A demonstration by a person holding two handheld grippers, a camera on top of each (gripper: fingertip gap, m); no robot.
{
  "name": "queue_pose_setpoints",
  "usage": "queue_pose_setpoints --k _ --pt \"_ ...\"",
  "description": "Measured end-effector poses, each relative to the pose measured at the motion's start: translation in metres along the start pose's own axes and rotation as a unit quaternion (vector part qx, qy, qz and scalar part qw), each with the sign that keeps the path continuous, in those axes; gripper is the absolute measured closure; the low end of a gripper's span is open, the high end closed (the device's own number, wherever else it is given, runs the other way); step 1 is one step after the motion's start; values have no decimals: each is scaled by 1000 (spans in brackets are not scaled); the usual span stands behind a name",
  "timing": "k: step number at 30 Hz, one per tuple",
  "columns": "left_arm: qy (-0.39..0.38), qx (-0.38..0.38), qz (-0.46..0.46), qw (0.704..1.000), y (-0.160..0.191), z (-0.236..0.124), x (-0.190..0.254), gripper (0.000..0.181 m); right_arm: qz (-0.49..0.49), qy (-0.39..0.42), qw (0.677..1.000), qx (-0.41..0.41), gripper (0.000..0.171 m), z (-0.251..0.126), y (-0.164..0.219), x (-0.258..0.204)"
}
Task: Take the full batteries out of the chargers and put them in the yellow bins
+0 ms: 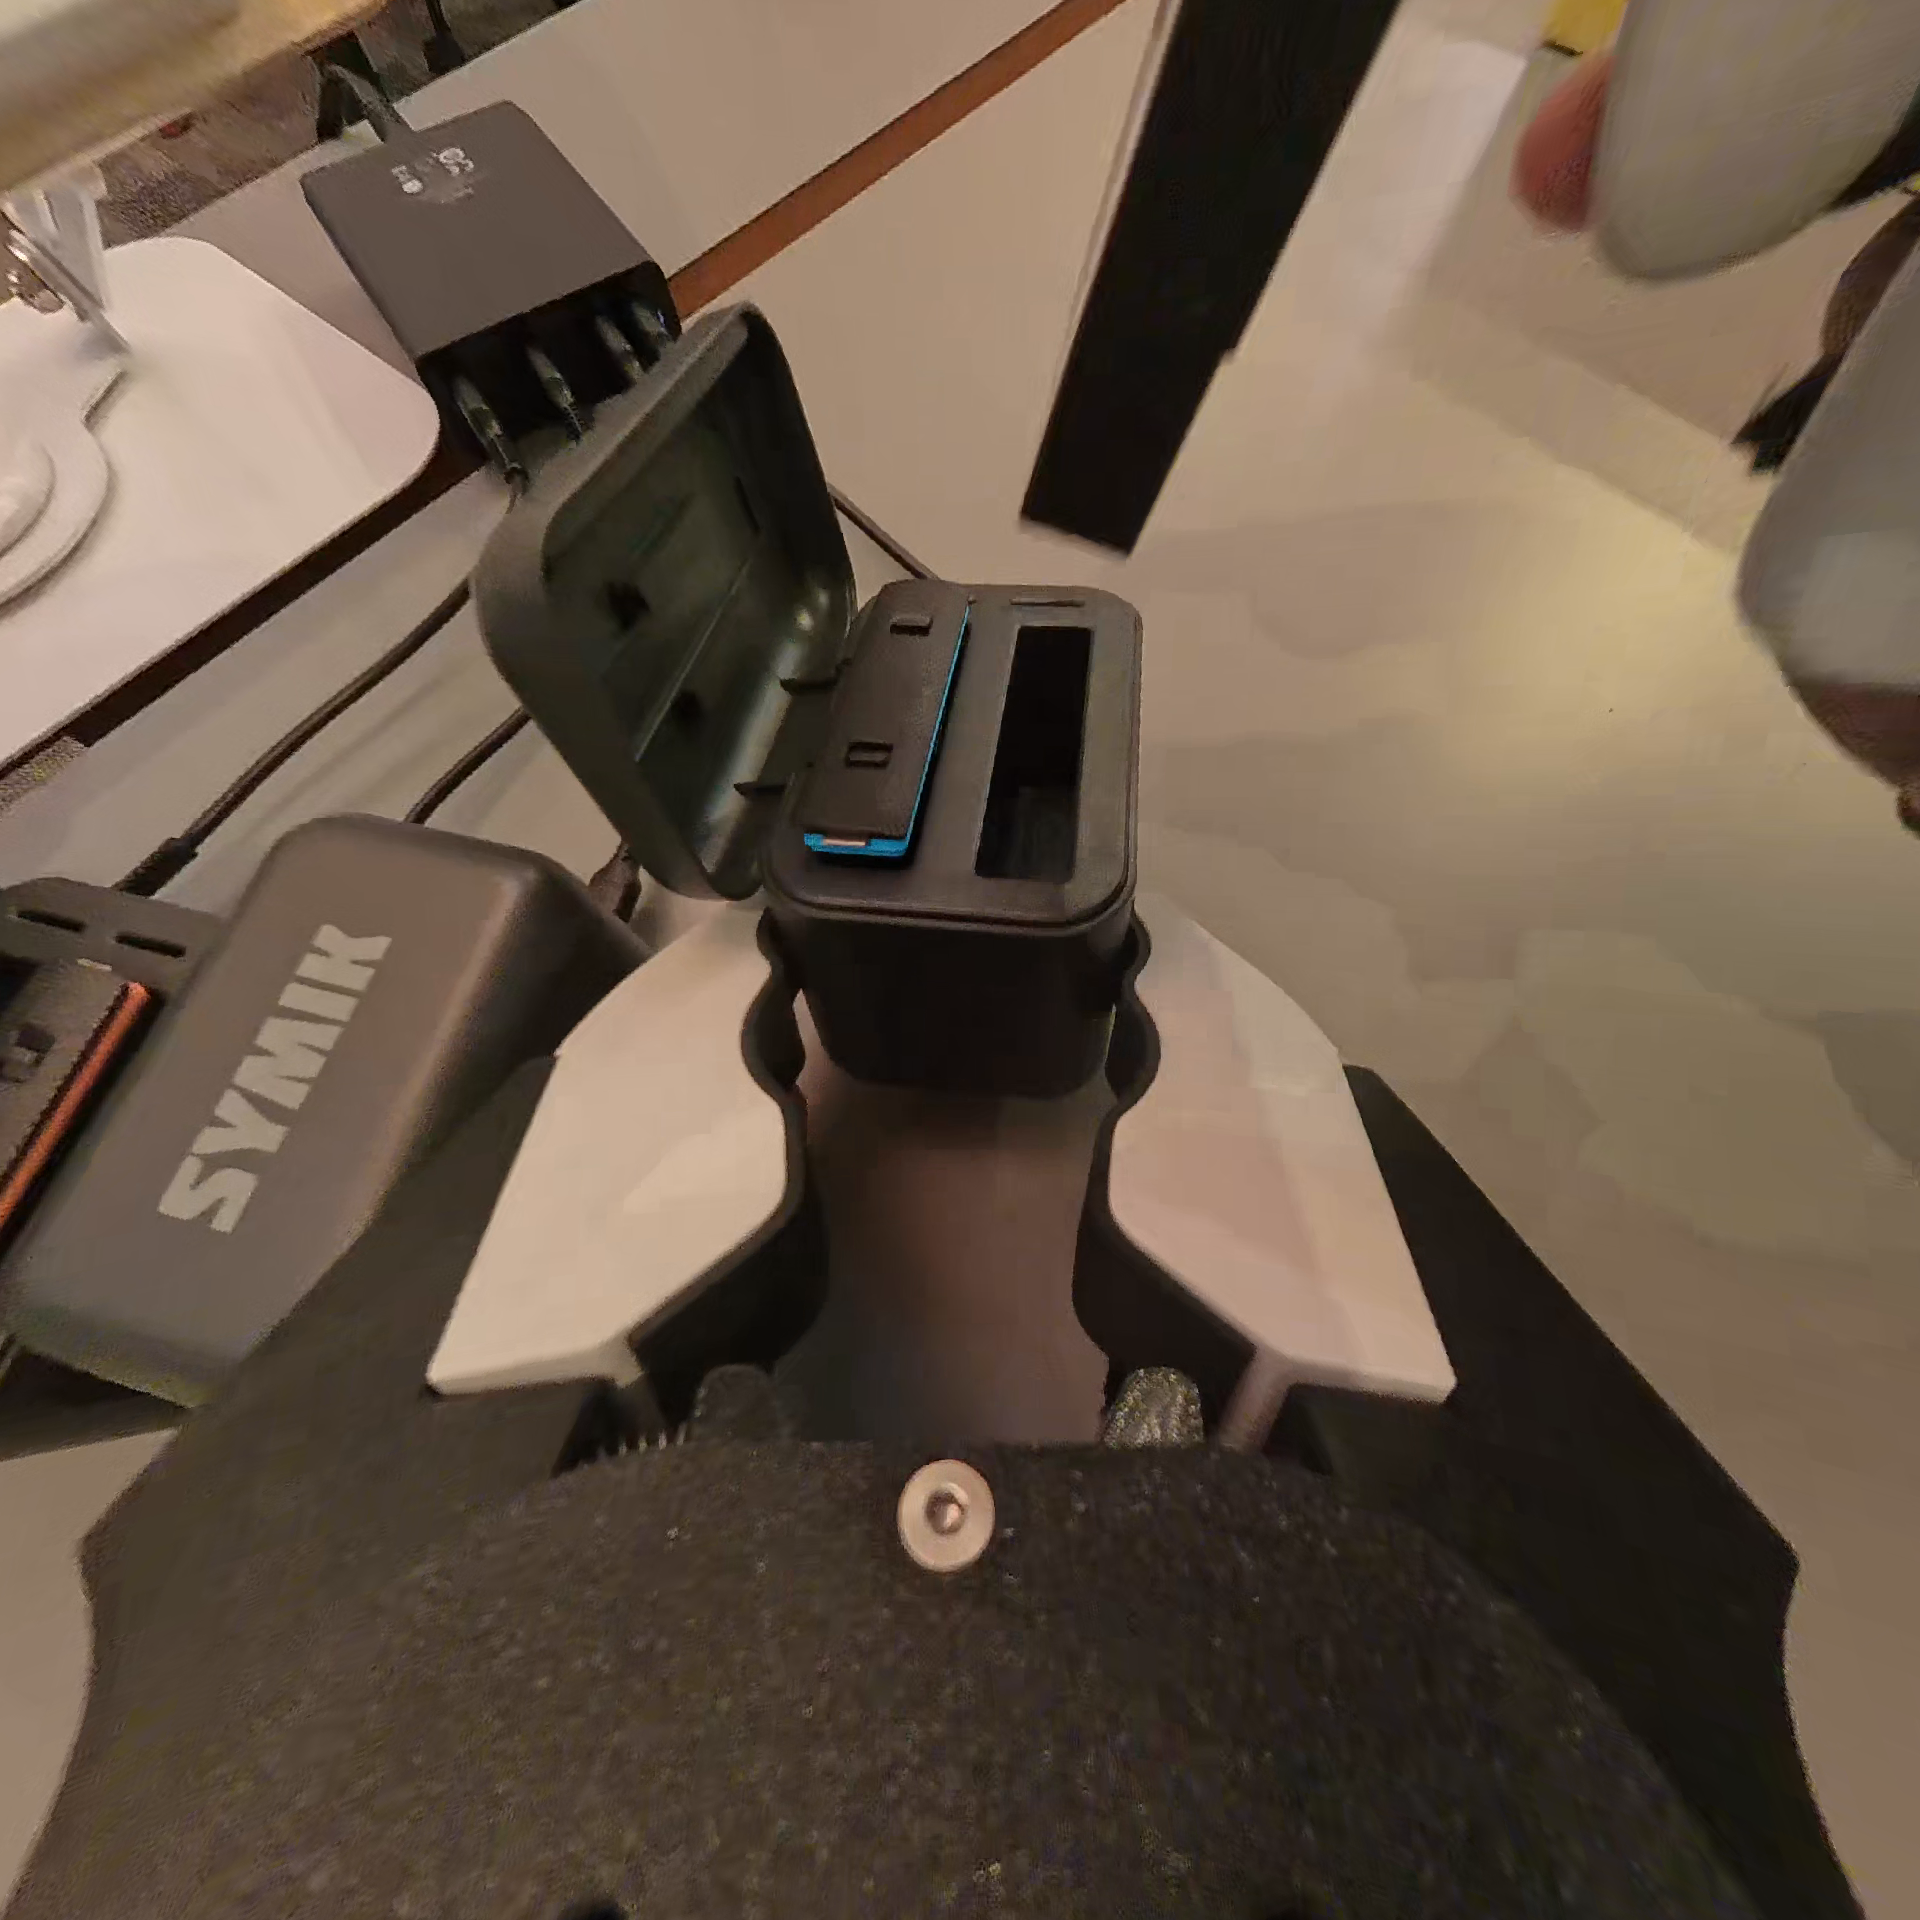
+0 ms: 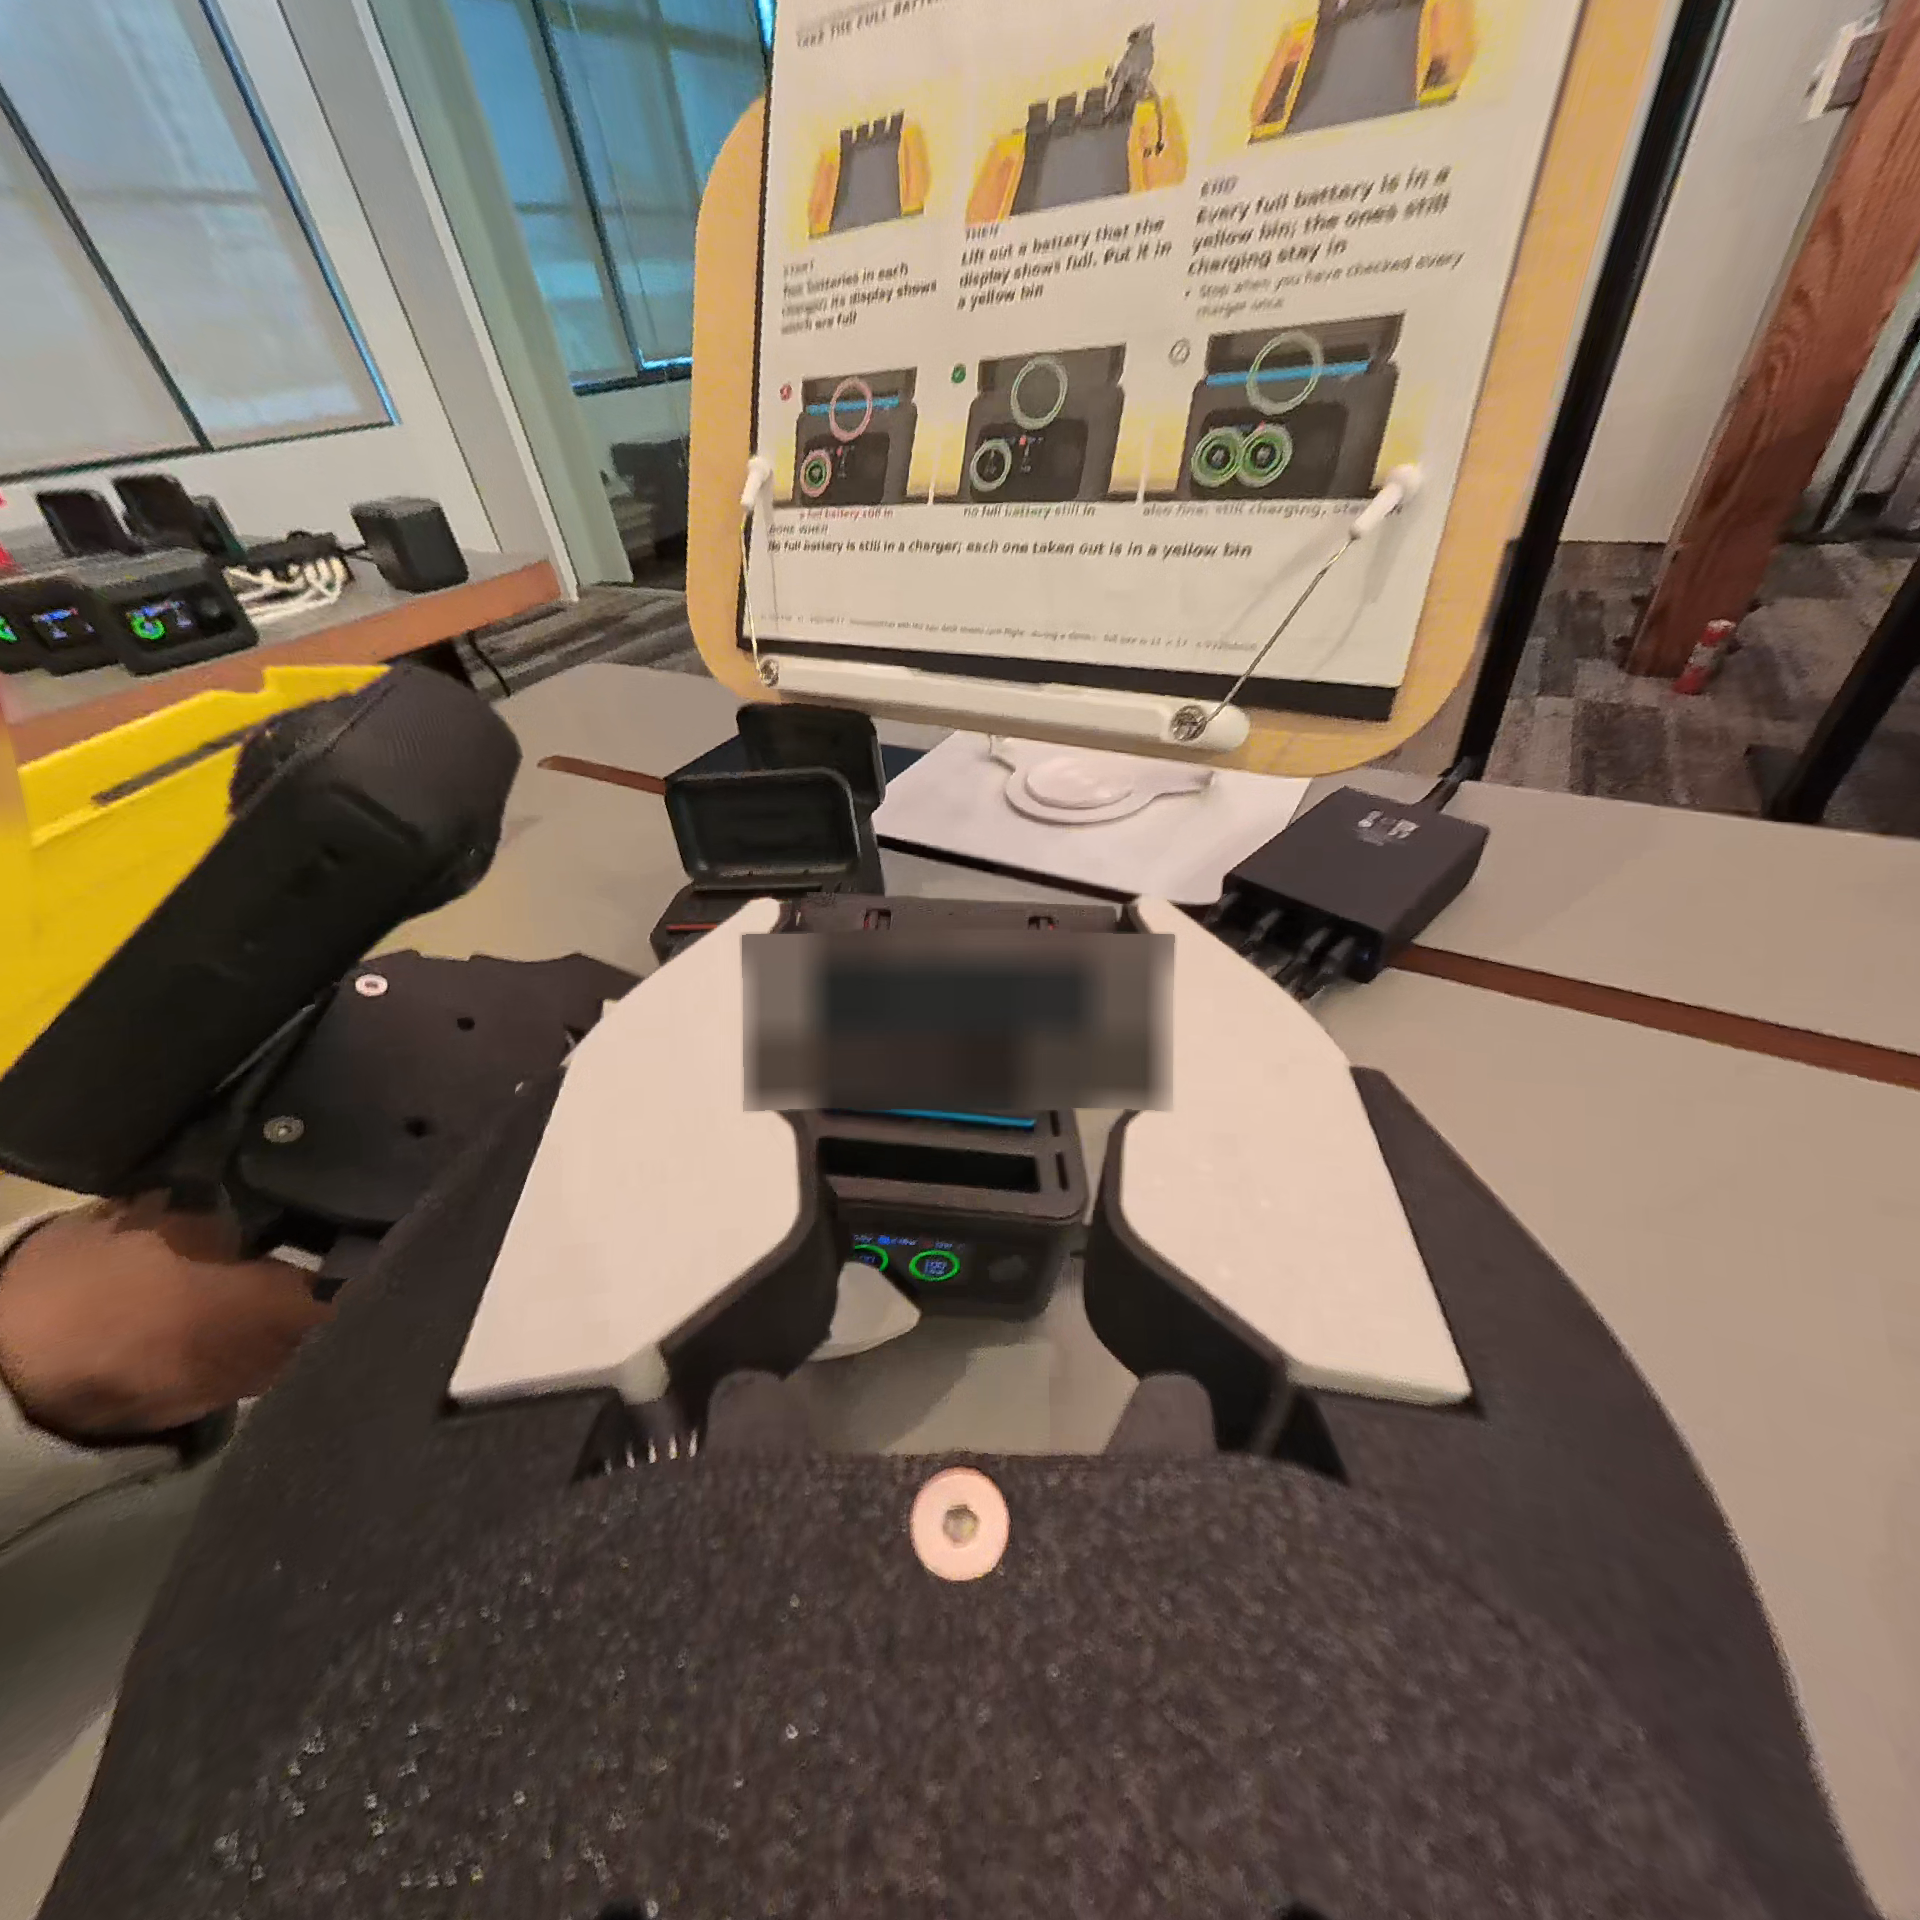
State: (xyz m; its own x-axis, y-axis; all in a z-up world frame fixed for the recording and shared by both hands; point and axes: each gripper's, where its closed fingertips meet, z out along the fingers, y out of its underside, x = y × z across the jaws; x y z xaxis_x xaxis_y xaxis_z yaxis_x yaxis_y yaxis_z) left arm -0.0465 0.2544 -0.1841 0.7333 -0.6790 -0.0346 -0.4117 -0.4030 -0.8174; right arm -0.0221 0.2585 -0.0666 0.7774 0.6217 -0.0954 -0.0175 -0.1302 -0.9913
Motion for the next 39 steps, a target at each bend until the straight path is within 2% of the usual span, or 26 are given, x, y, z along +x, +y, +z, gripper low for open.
queue_pose_setpoints --k 8,15,21,23,27,30,33,34,39 --pt "6 -13 -7 1000 7 3 -1 123 10 26 1000 1 113 -10 -11 22" --pt "-2 -35 -8 999 17 3 -2 123 16 23 1000 -12 113 -25 -11 21" --pt "-32 -51 16 998 22 -17 -3 121 53 10 998 -15 113 -43 -4 16" --pt "-55 -24 47 997 9 -30 -1 126 86 -6 996 -12 113 -48 -3 11" --pt "-30 79 93 992 -32 -53 37 139 151 -31 988 -13 113 -55 5 -2" --pt "-24 120 123 985 -48 -65 59 143 171 -38 984 -7 113 -60 8 -11" --pt "-34 148 138 979 -57 -70 67 159 190 -62 980 -9 113 -63 10 -27" --pt "-31 154 144 977 -57 -70 70 167 188 -65 980 -10 113 -64 10 -31" --pt "36 185 153 970 -59 -75 87 170 124 -103 987 -25 113 -75 7 -35"
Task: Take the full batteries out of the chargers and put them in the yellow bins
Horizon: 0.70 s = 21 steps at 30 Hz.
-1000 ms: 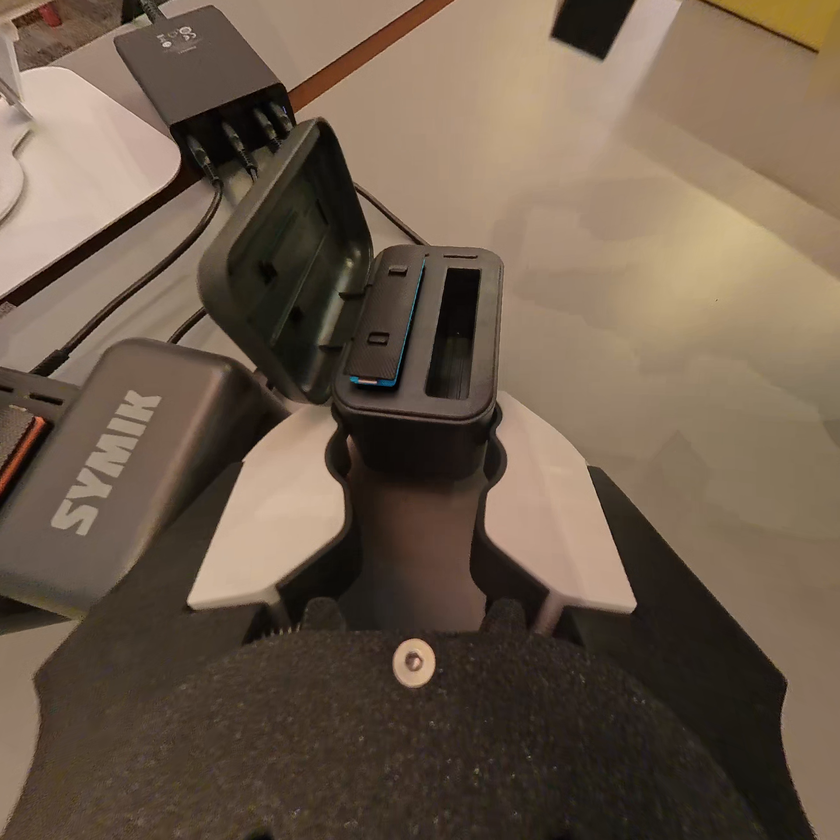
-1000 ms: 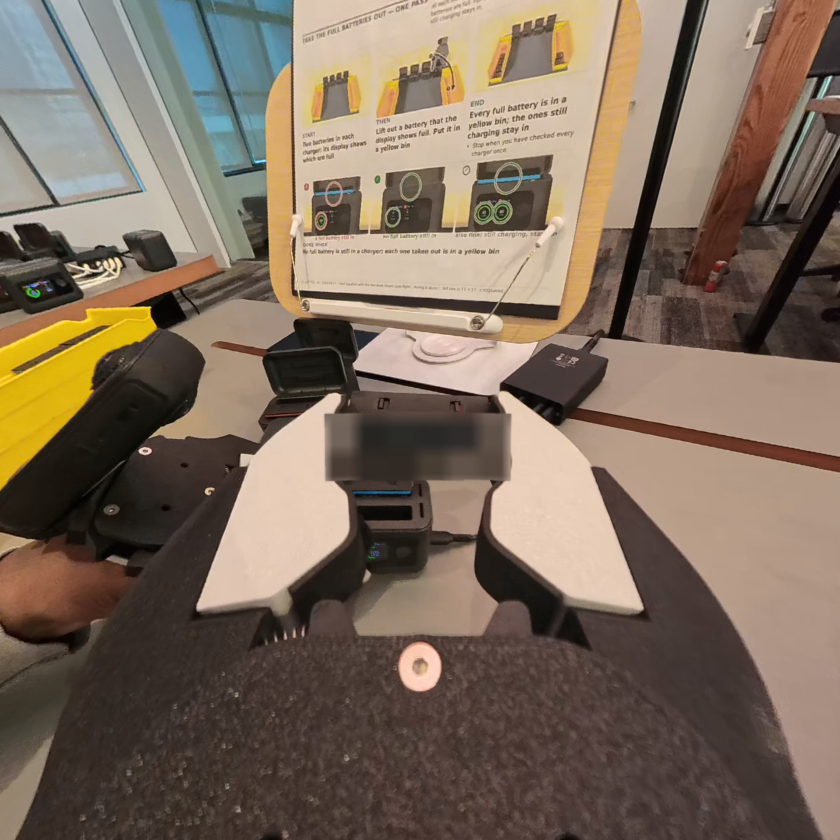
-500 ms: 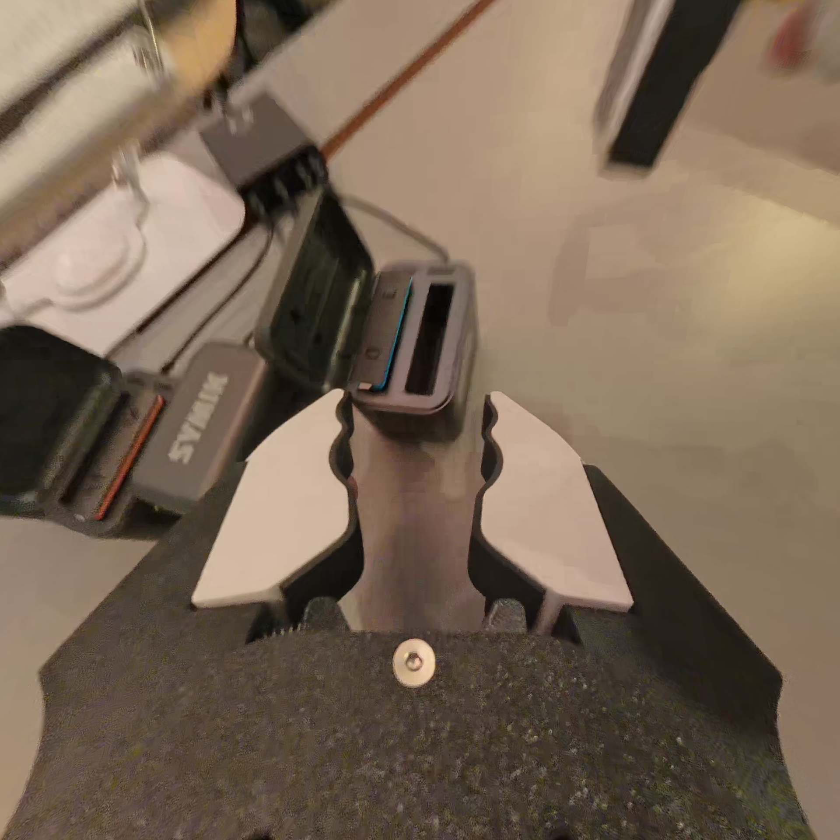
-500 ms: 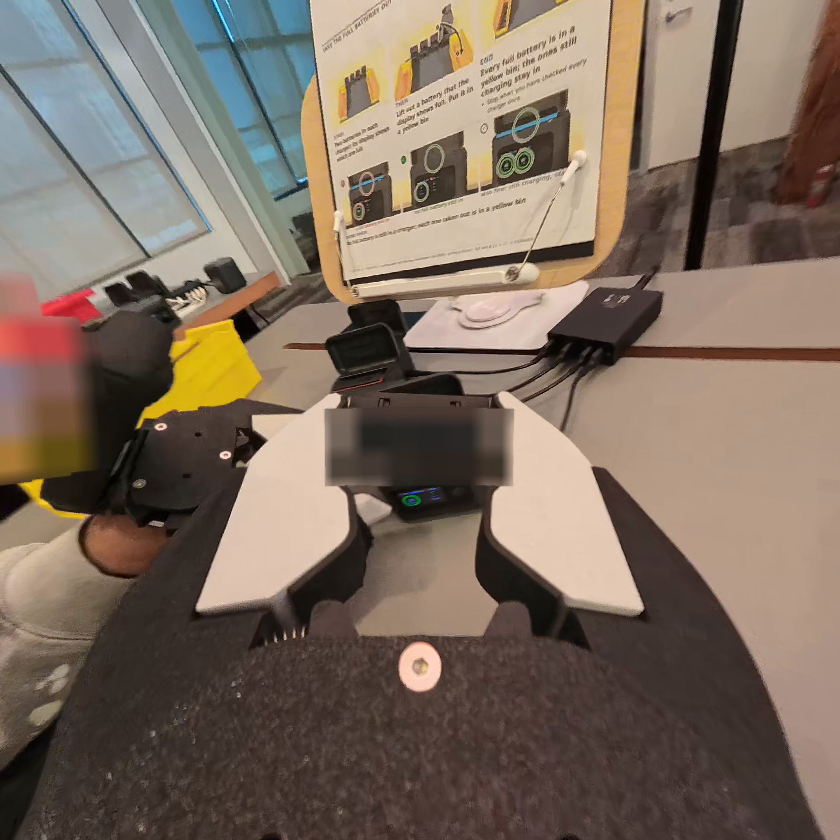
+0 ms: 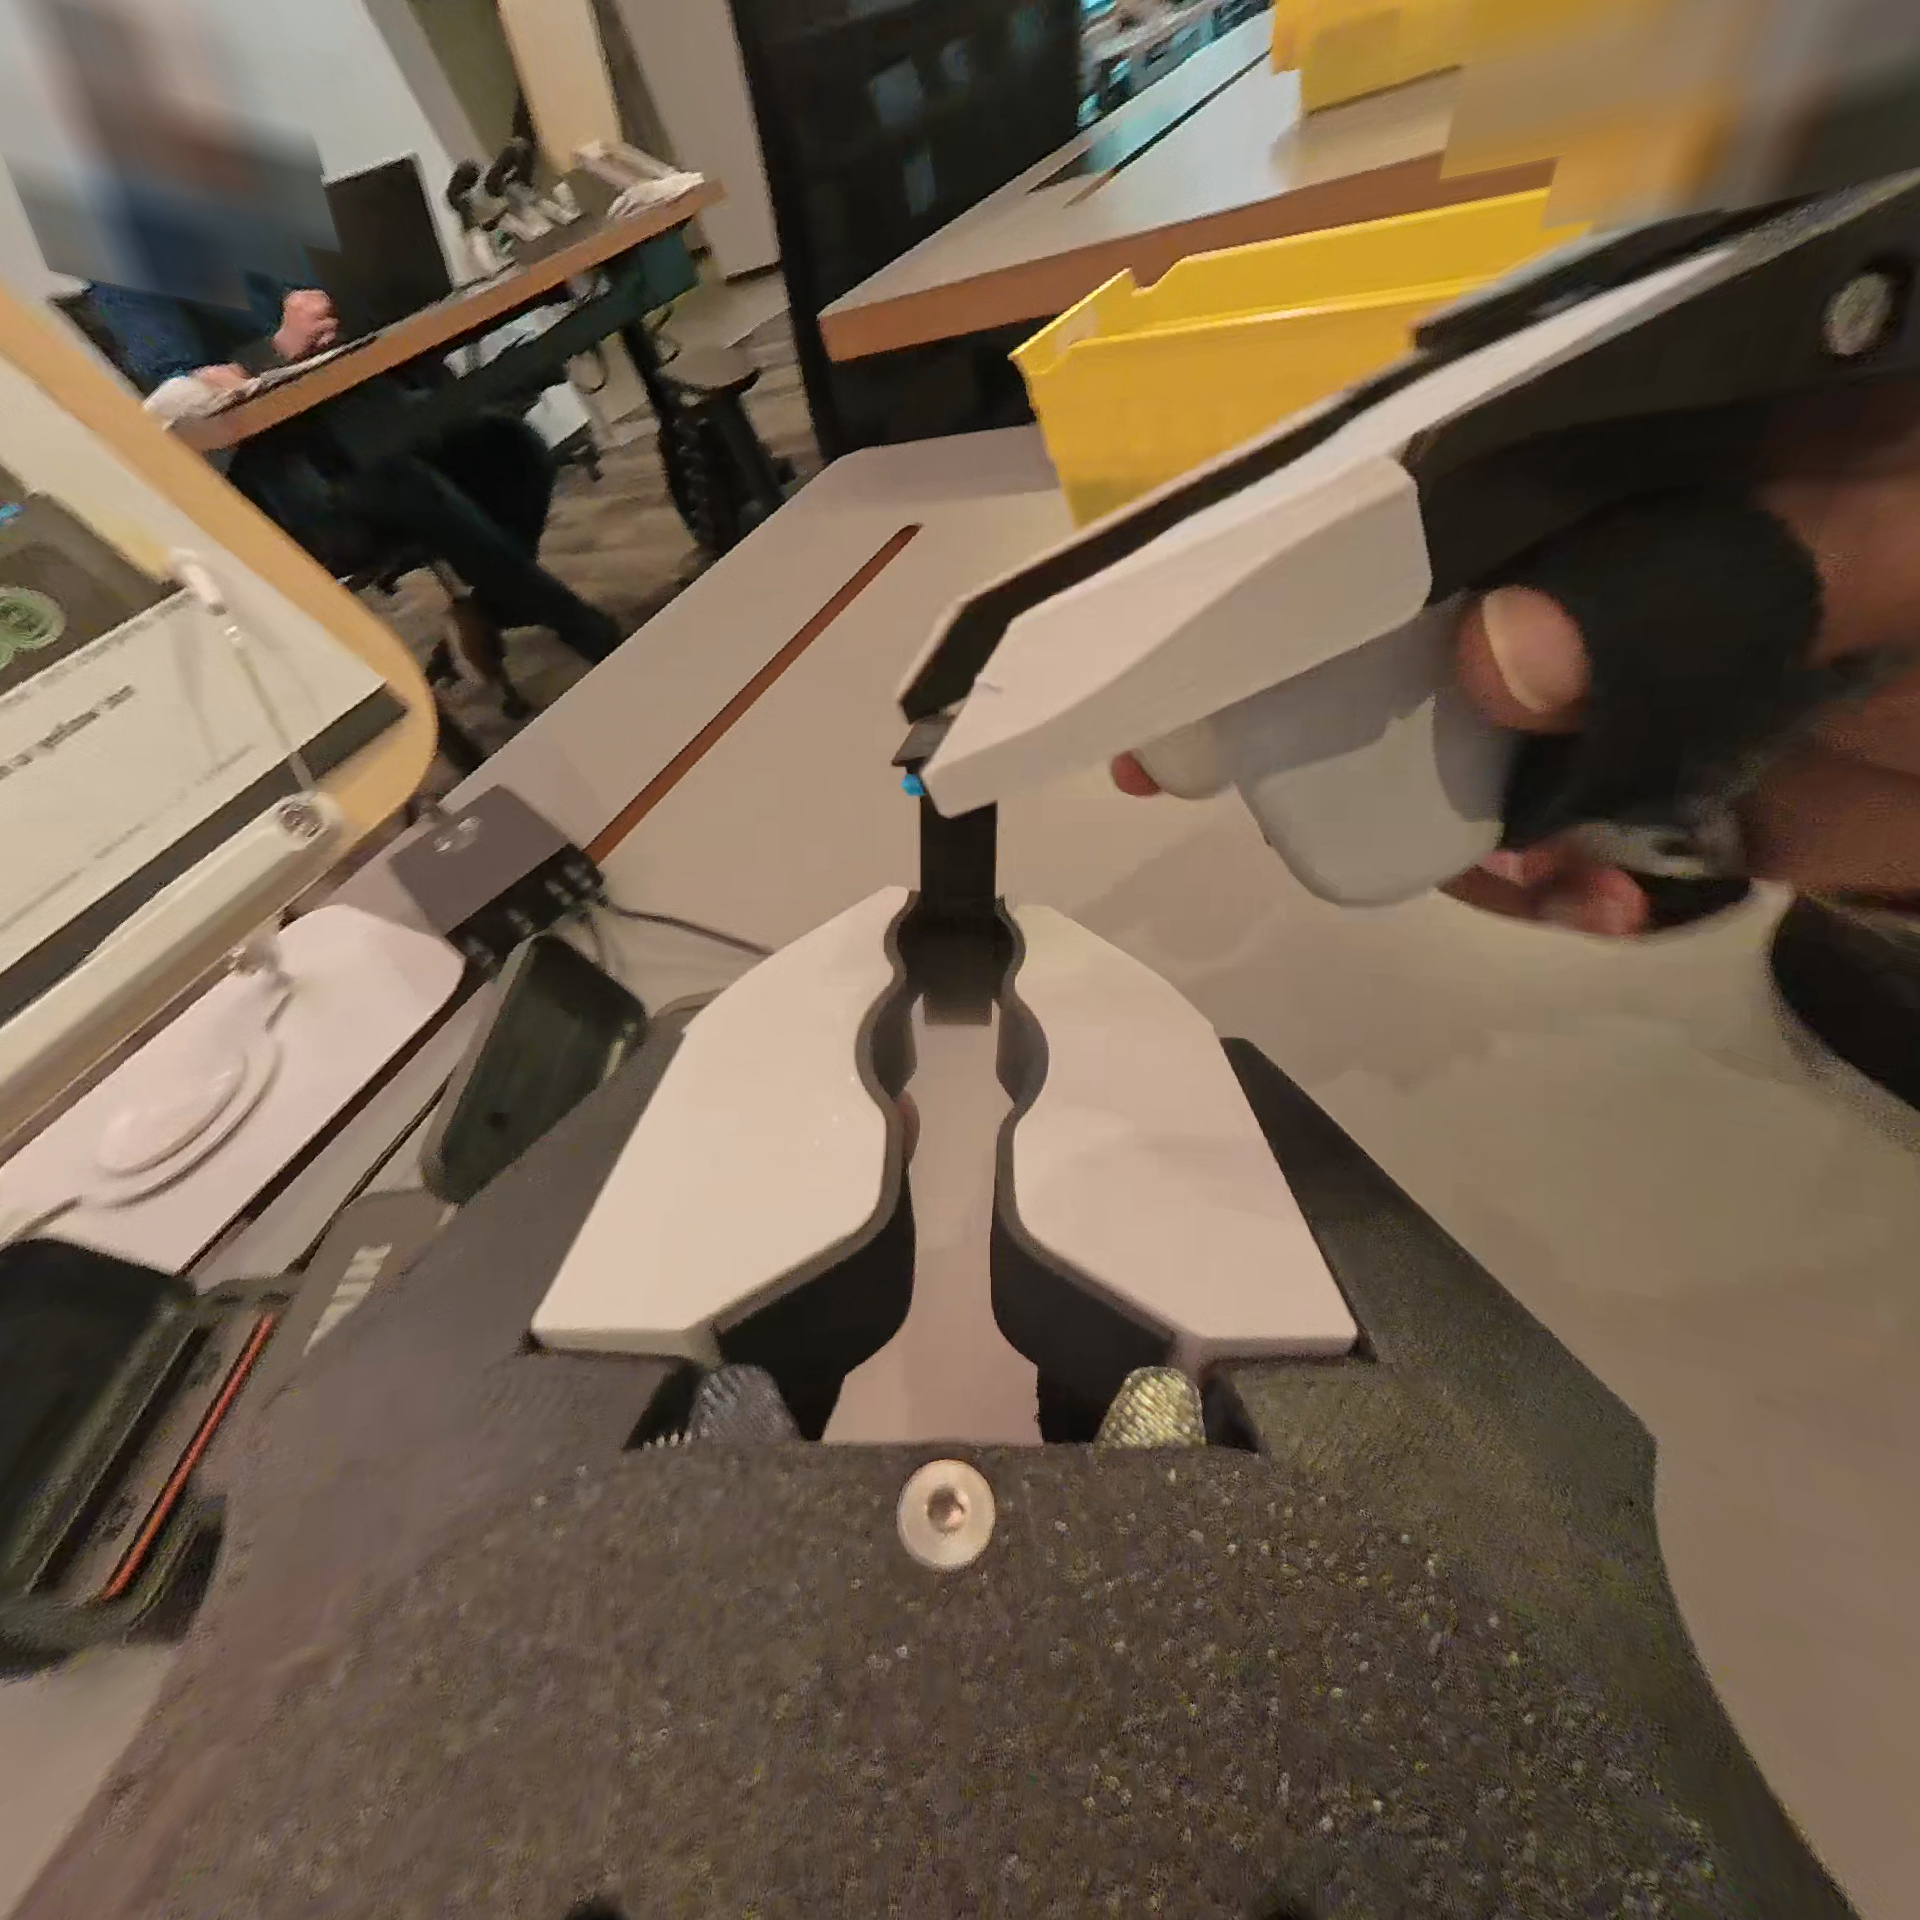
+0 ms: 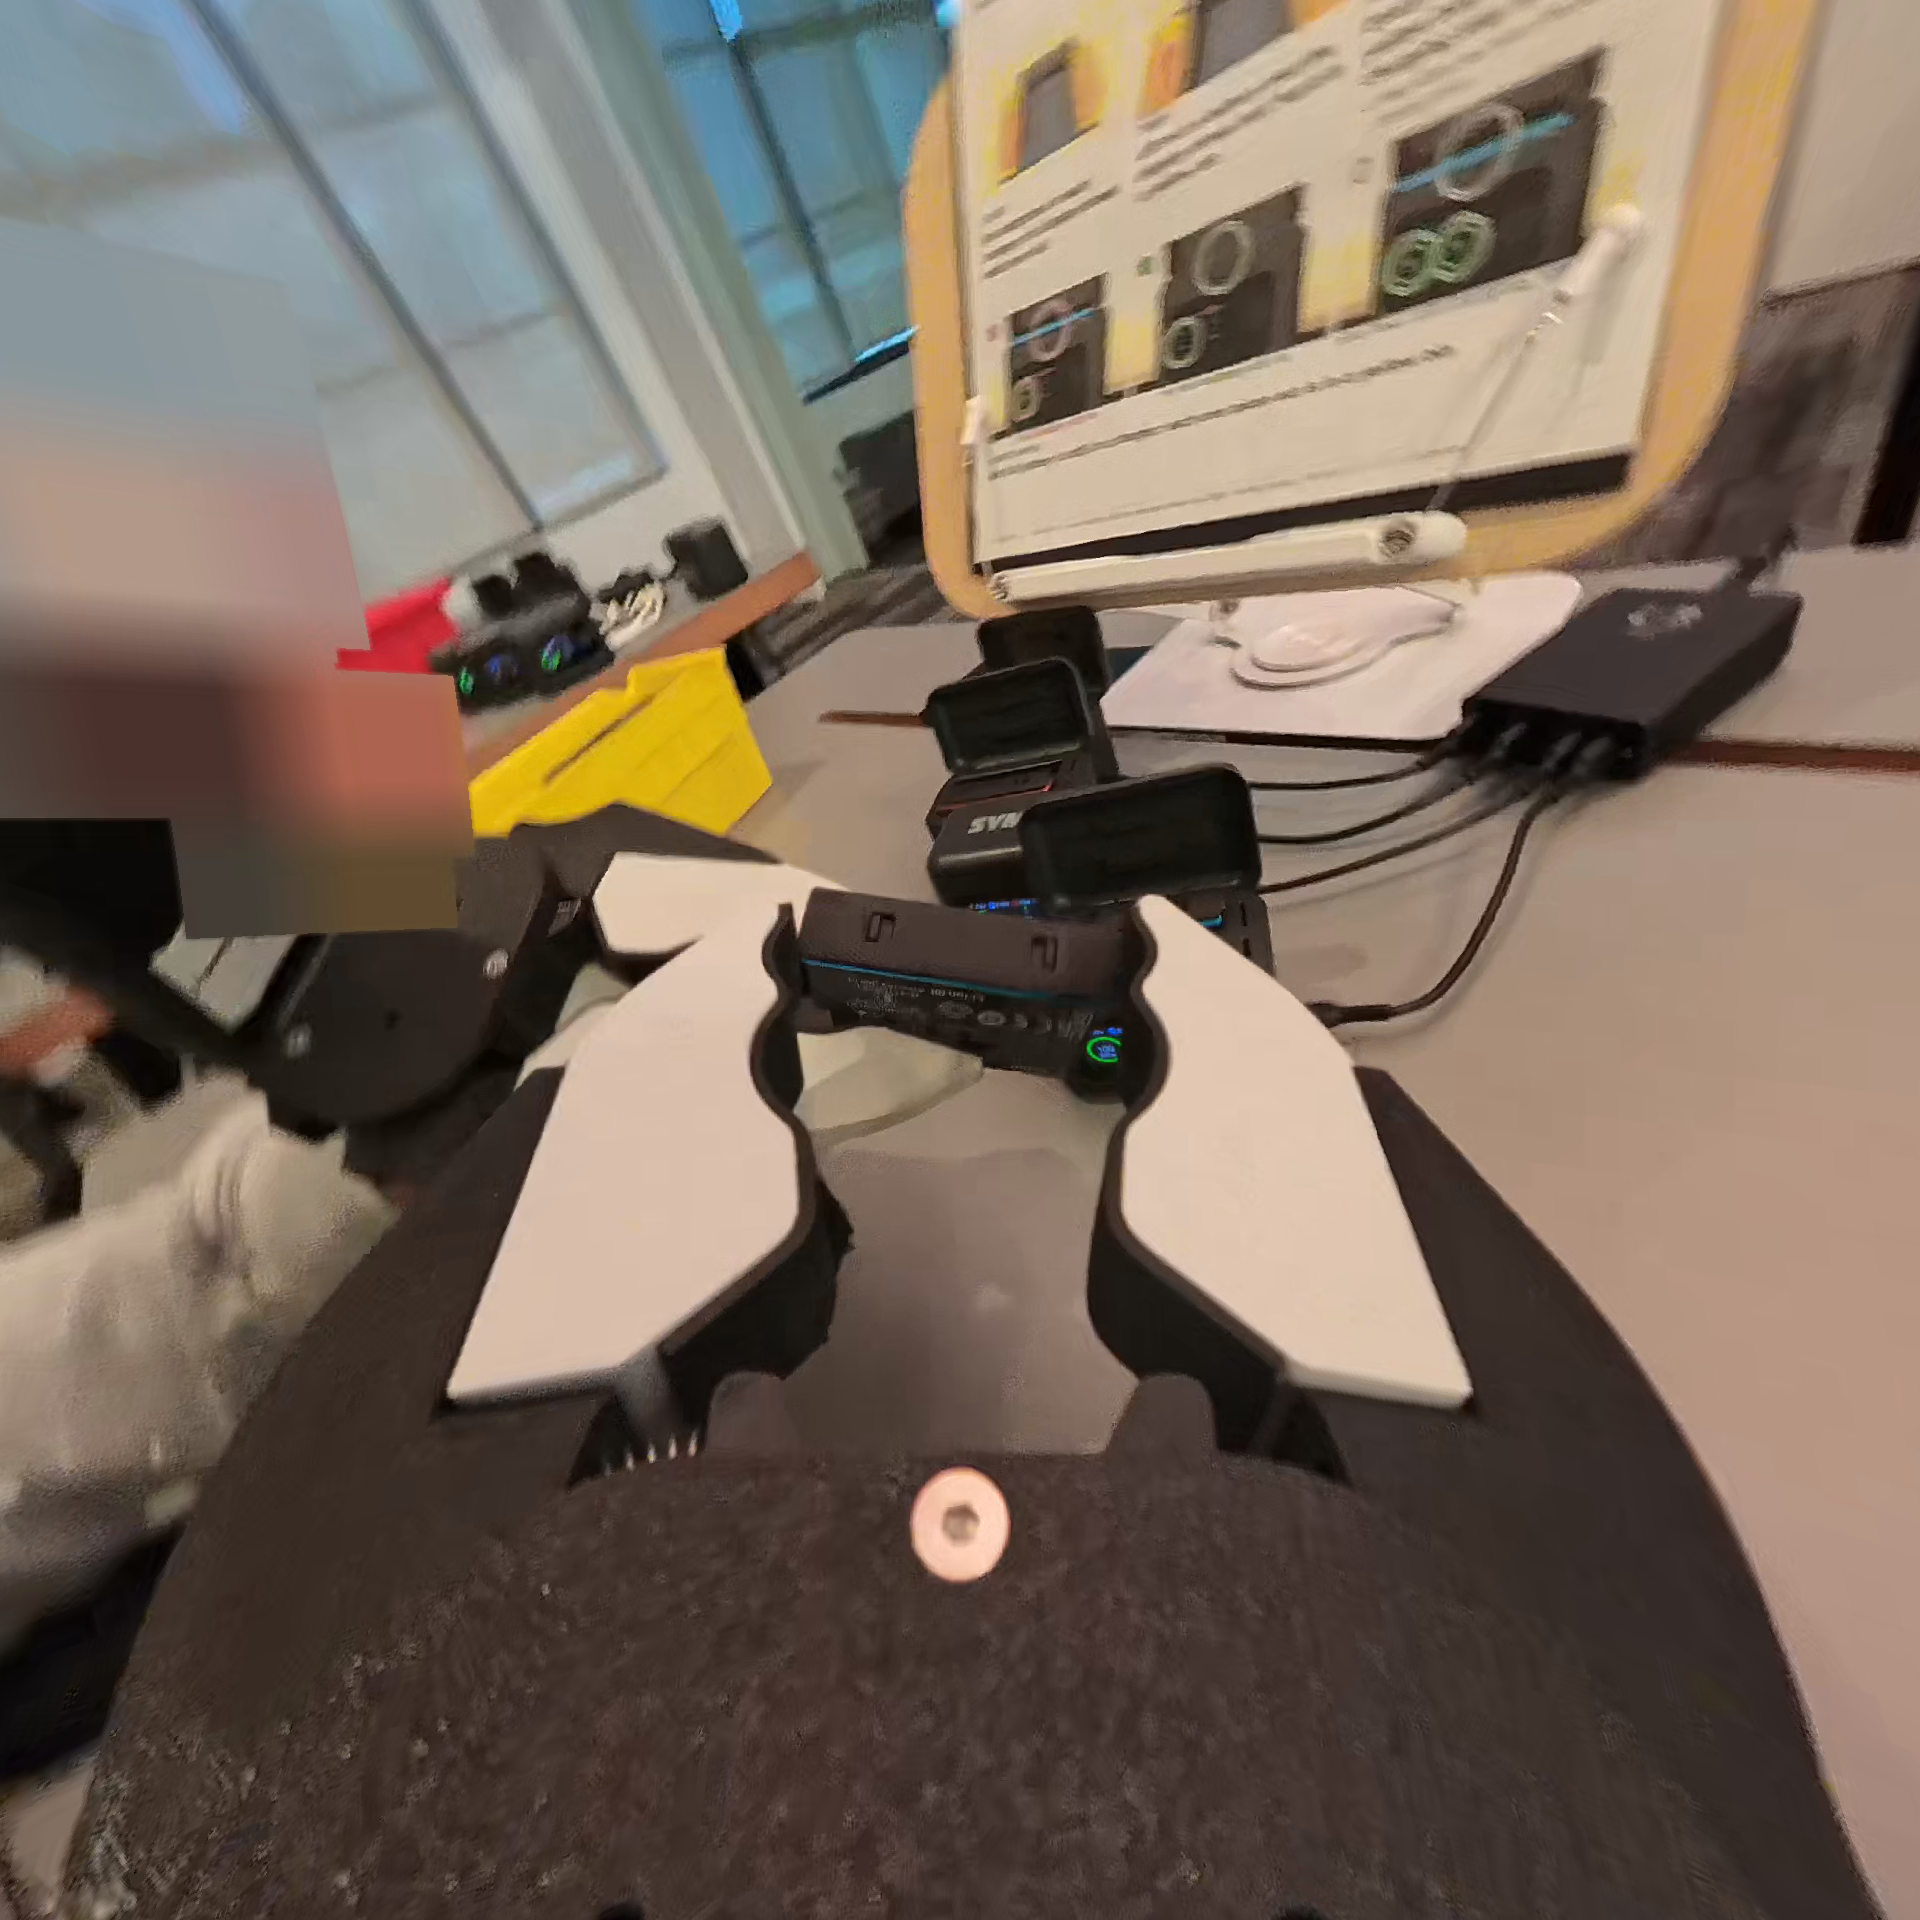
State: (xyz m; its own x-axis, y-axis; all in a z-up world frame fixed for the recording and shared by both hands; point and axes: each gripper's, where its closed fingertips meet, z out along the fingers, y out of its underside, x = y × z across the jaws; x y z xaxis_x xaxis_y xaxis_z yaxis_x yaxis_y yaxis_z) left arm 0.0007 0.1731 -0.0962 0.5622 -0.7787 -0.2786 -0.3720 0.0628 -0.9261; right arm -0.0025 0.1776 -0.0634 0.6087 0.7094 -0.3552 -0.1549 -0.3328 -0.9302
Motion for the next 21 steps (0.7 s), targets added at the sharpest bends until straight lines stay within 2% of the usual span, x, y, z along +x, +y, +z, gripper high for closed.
queue_pose_setpoints --k 2,4,9,12,13,14,18,20,21 --pt "31 13 6 999 -3 -1 10 170 -76 -44 995 -43 115 -8 1 -6" --pt "65 25 3 998 -7 -2 21 170 -154 -92 977 -115 111 -20 9 -9" --pt "116 33 14 993 -12 -4 42 170 -350 -169 886 -252 112 -52 31 -12" --pt "139 27 25 990 -11 -4 54 170 -409 -184 853 -267 126 -56 37 -15" --pt "146 23 31 989 -10 -4 58 170 -421 -185 848 -264 143 -56 36 -16" --pt "151 22 36 988 -10 -4 62 170 -438 -181 840 -265 154 -56 35 -14" --pt "158 33 20 987 -16 -3 69 168 -474 -187 804 -305 157 -72 31 -10" --pt "155 21 14 988 -12 -1 66 149 -492 -162 799 -307 157 -84 6 3" --pt "153 19 10 988 -10 -1 64 148 -496 -146 797 -312 157 -93 -10 13"
